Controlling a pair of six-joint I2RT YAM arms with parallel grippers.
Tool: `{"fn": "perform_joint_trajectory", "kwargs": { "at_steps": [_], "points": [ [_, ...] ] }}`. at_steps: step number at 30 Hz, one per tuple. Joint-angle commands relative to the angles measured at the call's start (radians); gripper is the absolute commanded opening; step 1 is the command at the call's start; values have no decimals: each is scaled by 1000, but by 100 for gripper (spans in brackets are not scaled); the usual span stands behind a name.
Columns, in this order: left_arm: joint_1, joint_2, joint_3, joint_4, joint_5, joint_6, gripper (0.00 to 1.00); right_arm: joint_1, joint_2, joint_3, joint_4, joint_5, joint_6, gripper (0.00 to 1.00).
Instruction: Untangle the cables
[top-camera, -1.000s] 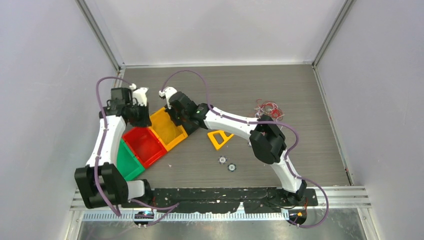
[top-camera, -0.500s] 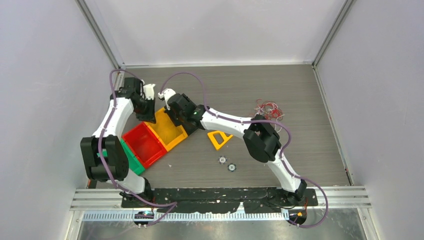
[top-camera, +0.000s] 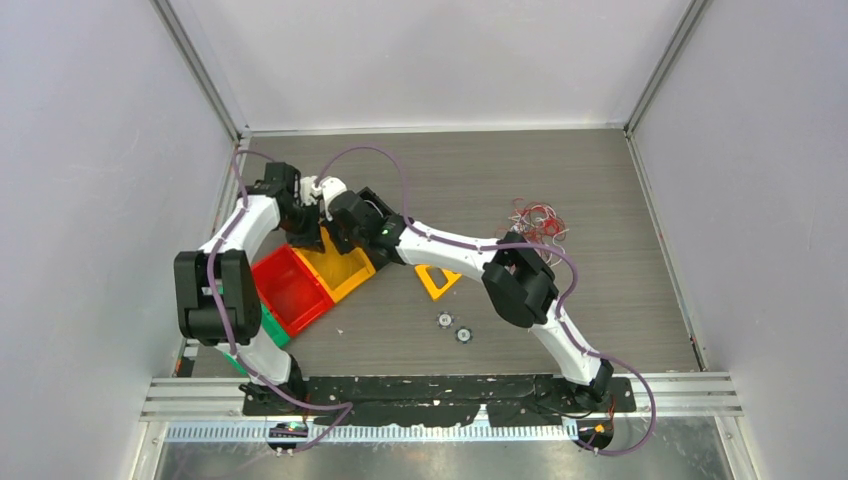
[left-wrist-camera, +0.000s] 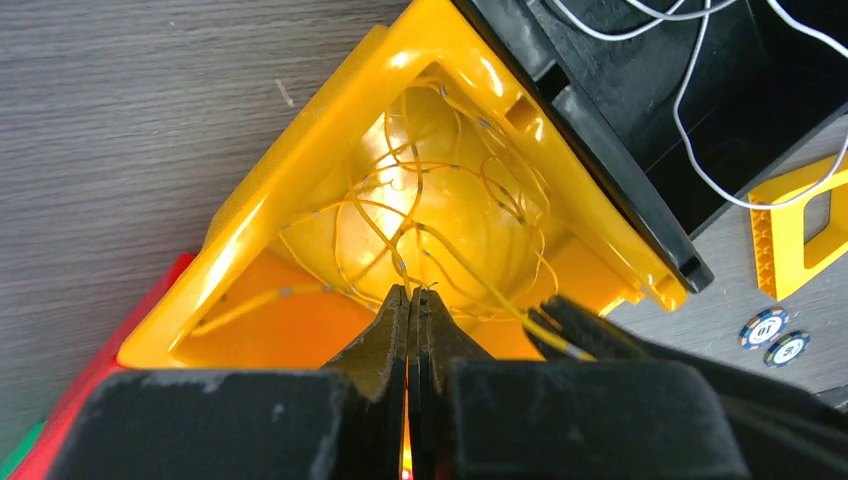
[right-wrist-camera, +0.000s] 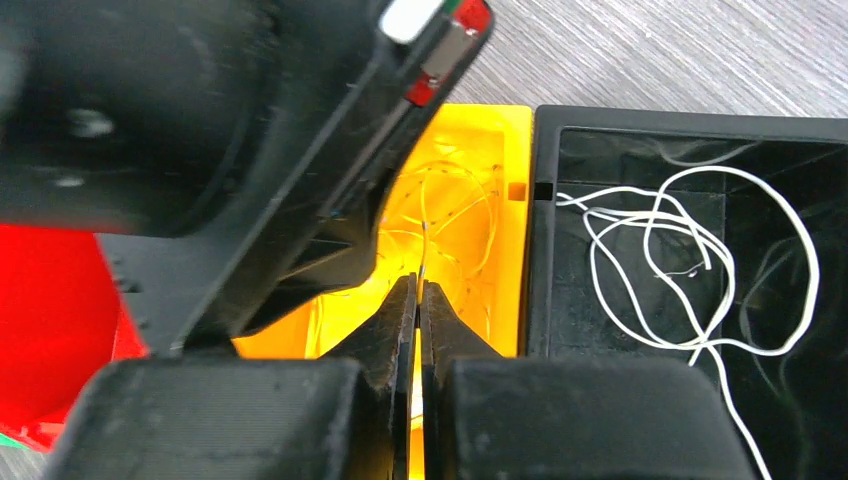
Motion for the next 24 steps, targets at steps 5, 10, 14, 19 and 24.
{"fn": "perform_joint_trajectory", "kwargs": {
  "at_steps": [5,10,14,19,24],
  "points": [
    [-34,61,-57,144,29,-107,0,9,-14,-50,94,21,24,6],
    [-29,25,-79,175,70,-132,0,9,-37,-100,137,31,5,5],
    [-29,-109,-82,165,88,-119,20,9,-67,-130,141,38,-7,5],
    [-26,-217,-49,70,26,-60,29,10,-81,-150,136,47,-18,5],
    [38,-278,-18,-20,21,-17,40,12,-76,-140,119,50,-25,5]
  ]
}}
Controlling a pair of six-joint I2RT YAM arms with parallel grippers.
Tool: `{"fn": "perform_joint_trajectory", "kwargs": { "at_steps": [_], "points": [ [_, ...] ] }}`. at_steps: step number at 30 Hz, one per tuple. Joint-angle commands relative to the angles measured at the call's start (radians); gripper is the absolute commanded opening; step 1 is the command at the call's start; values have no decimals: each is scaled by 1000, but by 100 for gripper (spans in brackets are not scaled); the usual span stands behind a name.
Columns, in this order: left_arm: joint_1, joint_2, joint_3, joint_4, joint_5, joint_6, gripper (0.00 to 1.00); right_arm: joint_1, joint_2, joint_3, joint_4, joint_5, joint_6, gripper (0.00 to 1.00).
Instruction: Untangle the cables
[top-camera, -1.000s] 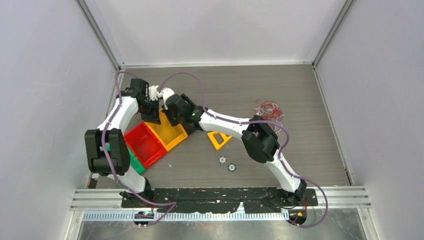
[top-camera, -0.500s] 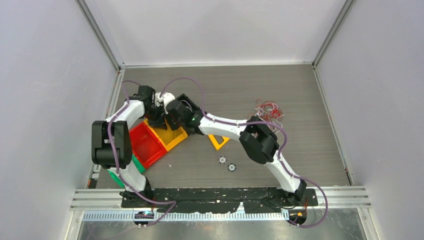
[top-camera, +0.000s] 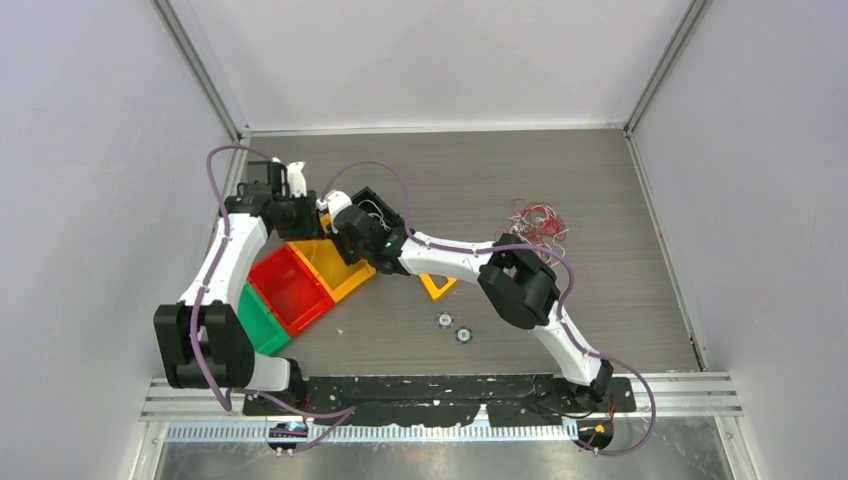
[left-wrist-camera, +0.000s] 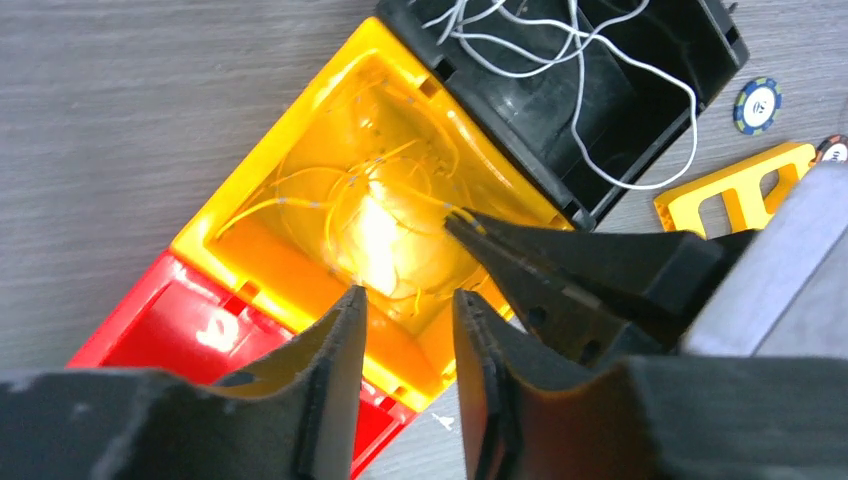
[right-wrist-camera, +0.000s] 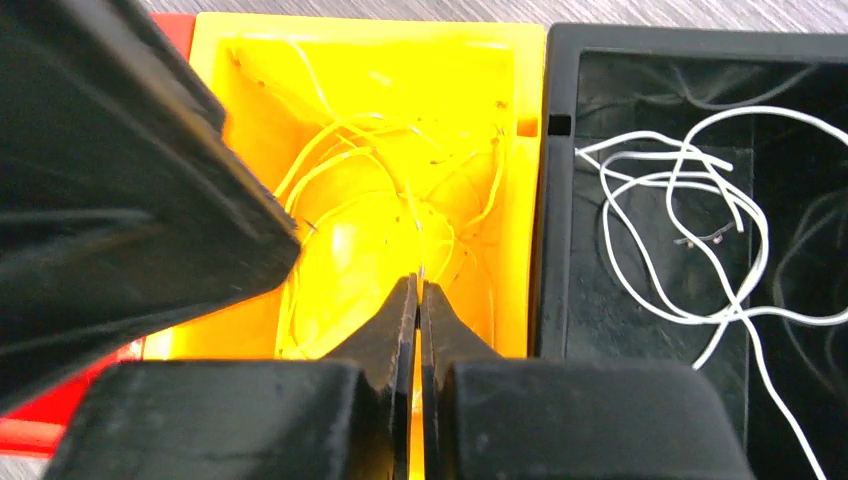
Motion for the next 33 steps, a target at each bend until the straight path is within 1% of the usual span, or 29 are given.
{"fn": "perform_joint_trajectory", "kwargs": {
  "at_steps": [1,4,5,10,13,15,18,20,21,22,23,24,25,26,27,28,29,32,33],
  "points": [
    [71,-61,40,-90,12,51,45,6,-64,7,0,27,-24,5],
    [123,-100,39,-92,32,68,54,14,-45,34,-15,27,-36,5],
    [143,-111,35,-81,47,68,56,17,-39,43,-30,28,-42,5],
    [270,-132,40,-39,144,40,56,39,38,156,-105,42,-72,6],
    [311,-127,54,-41,186,29,57,44,81,193,-142,42,-96,6],
    [329,-134,62,-34,204,31,59,46,93,208,-163,43,-103,5],
    [342,-142,85,-34,215,31,70,47,89,203,-175,45,-111,5],
    [346,-141,99,-41,218,41,75,48,75,193,-177,44,-115,8],
    [346,-137,106,-48,218,53,76,48,64,187,-177,42,-116,14],
    [346,-132,118,-60,217,68,77,47,50,186,-182,40,-118,18],
    [346,-125,128,-73,213,84,78,48,42,184,-184,38,-120,24],
    [349,-119,137,-89,208,106,80,49,21,181,-184,31,-122,28],
    [351,-113,147,-101,211,121,81,49,10,177,-182,27,-124,34],
    [355,-107,156,-111,220,154,82,49,-12,173,-181,15,-124,37],
    [359,-104,164,-125,233,183,82,48,-23,172,-181,6,-125,42],
    [363,-99,171,-133,237,200,83,48,-46,173,-182,-10,-126,44],
    [369,-96,178,-143,254,223,83,48,-56,174,-183,-19,-123,49],
    [378,-93,203,-168,291,266,83,47,-113,174,-185,-52,-122,59],
    [379,-92,216,-174,300,275,83,46,-124,174,-187,-59,-122,65]
  ]
}}
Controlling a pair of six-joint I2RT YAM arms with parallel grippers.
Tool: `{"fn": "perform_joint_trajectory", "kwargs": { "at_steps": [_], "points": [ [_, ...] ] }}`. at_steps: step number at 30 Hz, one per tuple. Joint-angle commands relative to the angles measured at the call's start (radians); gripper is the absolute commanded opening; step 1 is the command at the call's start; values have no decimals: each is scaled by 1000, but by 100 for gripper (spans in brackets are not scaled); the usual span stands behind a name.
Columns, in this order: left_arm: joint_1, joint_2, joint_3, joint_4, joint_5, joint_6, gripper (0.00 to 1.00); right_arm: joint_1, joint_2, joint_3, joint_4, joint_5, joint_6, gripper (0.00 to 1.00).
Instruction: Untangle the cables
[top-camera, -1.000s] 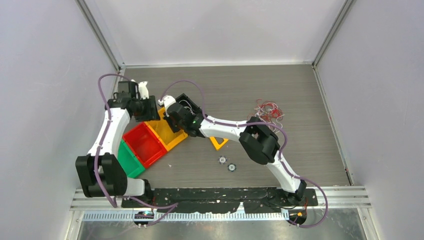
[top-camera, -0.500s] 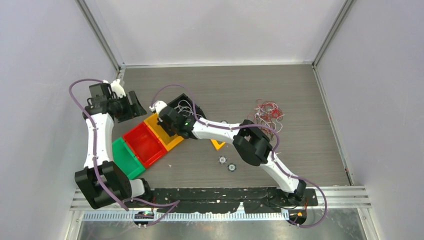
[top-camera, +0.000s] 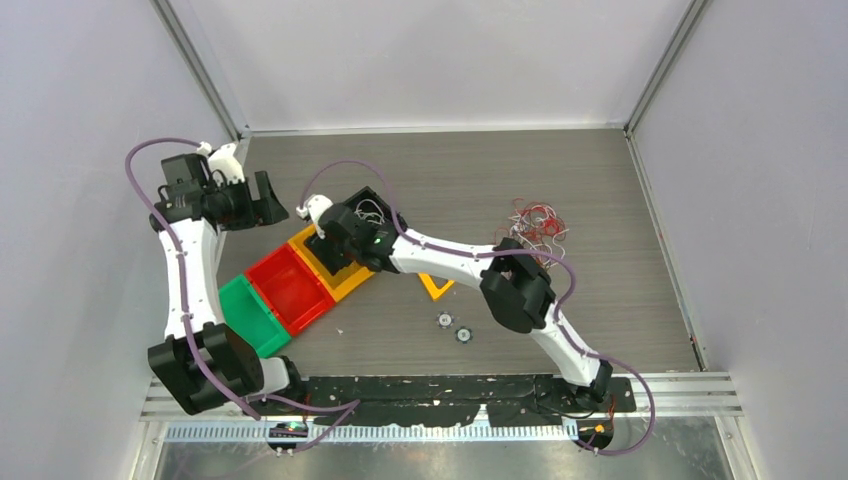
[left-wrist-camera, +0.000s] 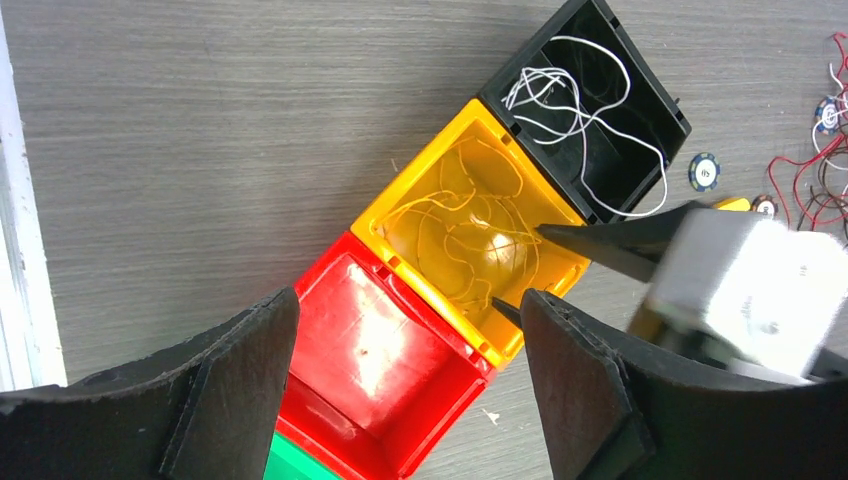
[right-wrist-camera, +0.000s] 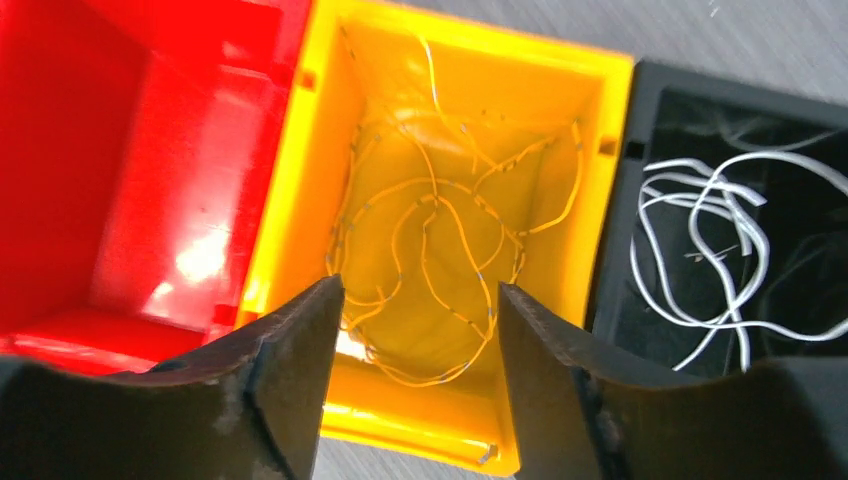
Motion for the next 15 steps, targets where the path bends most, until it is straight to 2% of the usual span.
{"fn": "perform_joint_trajectory", "kwargs": {
  "at_steps": [1,4,6,9,12,15],
  "points": [
    [15,6,75,-55,81,102,83,-2,-187,8,24,-57,-5,71],
    [15,10,110,-71,113,121,87,-15,-231,4,-3,-84,-4,82],
    [15,8,136,-81,149,134,97,-34,-278,2,-46,-114,-10,90],
    [-6,-4,163,-94,199,165,100,-102,-347,-45,-127,-235,-60,99],
    [-104,-45,158,-92,166,222,100,-266,-515,-204,-162,-429,-89,96],
    [-258,-87,105,-30,106,237,100,-434,-649,-409,-199,-508,-121,95]
  ]
}}
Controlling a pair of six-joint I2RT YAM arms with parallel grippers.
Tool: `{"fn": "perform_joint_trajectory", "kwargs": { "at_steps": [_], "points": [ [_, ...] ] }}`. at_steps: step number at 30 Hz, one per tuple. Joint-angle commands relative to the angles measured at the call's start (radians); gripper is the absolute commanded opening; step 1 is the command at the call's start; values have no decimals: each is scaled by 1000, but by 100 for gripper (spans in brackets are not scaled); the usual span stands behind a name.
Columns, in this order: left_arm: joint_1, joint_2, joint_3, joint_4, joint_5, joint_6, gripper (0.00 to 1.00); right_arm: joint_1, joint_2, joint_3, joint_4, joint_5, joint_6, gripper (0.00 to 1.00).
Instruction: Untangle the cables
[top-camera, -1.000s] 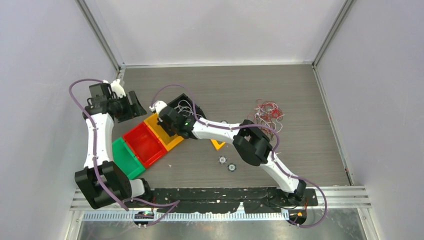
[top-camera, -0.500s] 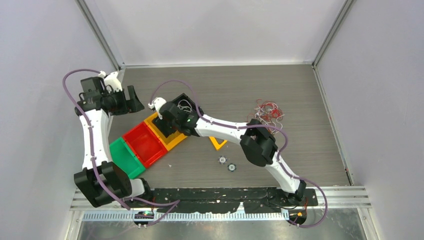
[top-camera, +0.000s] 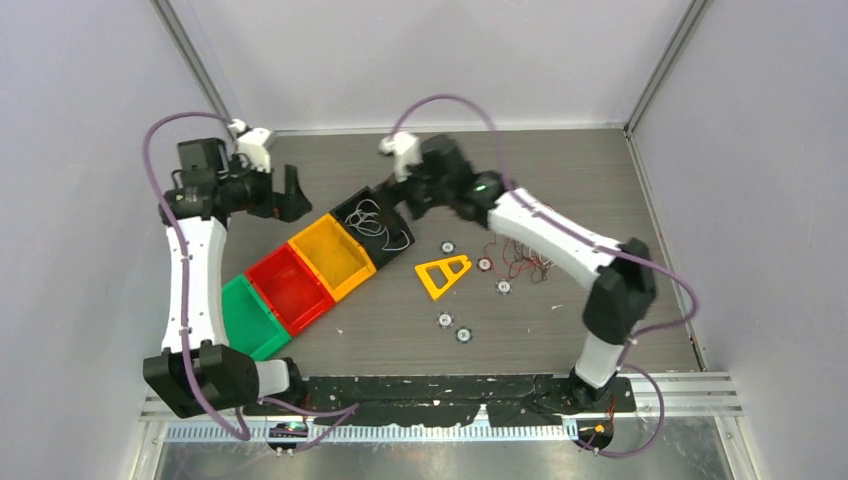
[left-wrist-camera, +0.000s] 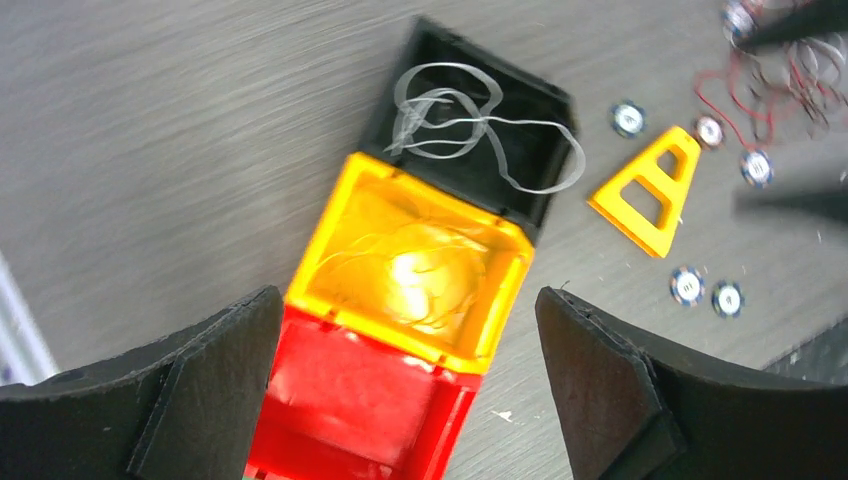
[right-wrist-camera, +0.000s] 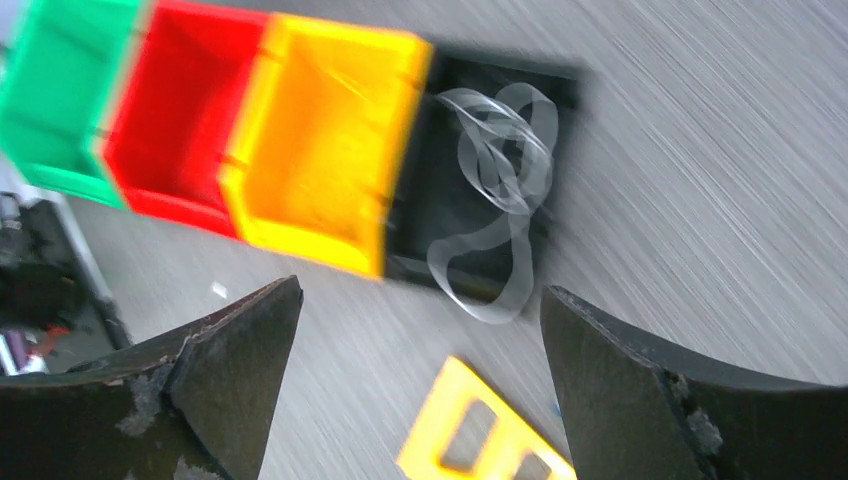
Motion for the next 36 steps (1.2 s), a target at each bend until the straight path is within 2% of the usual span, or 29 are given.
{"fn": "perform_joint_trajectory", "kwargs": {
  "at_steps": [1,5,8,11,15,19,22,26,36],
  "points": [
    [-215,-83,-48,65,-21,65,100,-289,-215,-223,-158,-161,-83,95],
    [-476,-45,-102,203,-47,18,100,-517,-304,-361,-276,-108,-213,97],
    [-650,90,-48,284,-29,-53,96,-663,-292,-410,-328,-82,-294,99],
    [-766,247,47,365,-16,-137,89,-718,-238,-442,-333,-65,-354,97],
    [-844,454,156,520,27,-282,84,-739,-129,-437,-308,-64,-361,93],
    [-880,633,256,623,39,-397,84,-750,-37,-418,-292,-83,-364,76],
    [-904,741,323,665,25,-443,85,-762,-13,-411,-293,-112,-366,53],
    [-928,866,392,691,-17,-509,85,-786,-14,-413,-307,-156,-376,33],
    [-966,1071,517,773,-11,-663,77,-809,-74,-423,-359,-291,-395,9]
  ]
}}
